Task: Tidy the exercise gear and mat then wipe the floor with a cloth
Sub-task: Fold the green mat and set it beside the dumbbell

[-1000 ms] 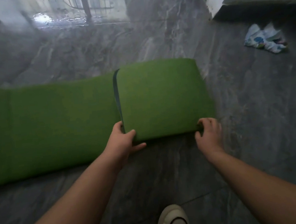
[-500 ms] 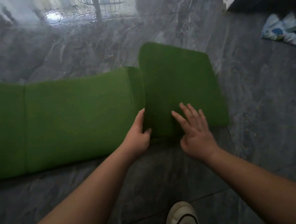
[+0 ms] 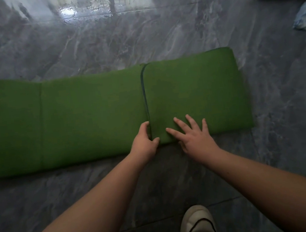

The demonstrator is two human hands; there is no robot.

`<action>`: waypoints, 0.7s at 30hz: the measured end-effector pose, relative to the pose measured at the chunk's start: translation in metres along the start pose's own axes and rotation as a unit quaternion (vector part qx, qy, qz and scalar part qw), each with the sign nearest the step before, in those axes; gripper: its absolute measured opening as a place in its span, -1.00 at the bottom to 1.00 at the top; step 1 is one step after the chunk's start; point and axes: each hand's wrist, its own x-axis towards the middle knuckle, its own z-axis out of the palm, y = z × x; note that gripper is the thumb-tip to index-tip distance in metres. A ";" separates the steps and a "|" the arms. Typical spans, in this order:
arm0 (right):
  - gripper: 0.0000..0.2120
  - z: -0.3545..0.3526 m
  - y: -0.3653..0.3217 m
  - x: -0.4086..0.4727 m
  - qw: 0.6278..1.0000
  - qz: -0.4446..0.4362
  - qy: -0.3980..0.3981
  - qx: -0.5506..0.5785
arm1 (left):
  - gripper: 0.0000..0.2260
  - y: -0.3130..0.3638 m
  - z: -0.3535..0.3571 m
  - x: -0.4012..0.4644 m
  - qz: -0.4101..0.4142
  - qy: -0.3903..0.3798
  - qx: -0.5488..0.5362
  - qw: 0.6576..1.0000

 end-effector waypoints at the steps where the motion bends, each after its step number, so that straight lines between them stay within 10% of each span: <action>1: -0.41 0.001 -0.001 0.001 1.000 0.002 -0.001 -0.004 | -0.42 -0.001 0.000 -0.002 0.002 0.002 0.006 1.000; 21: -0.25 0.011 -0.038 0.024 1.000 0.014 0.018 0.014 | -0.33 -0.020 -0.043 -0.022 0.152 -0.013 0.342 0.927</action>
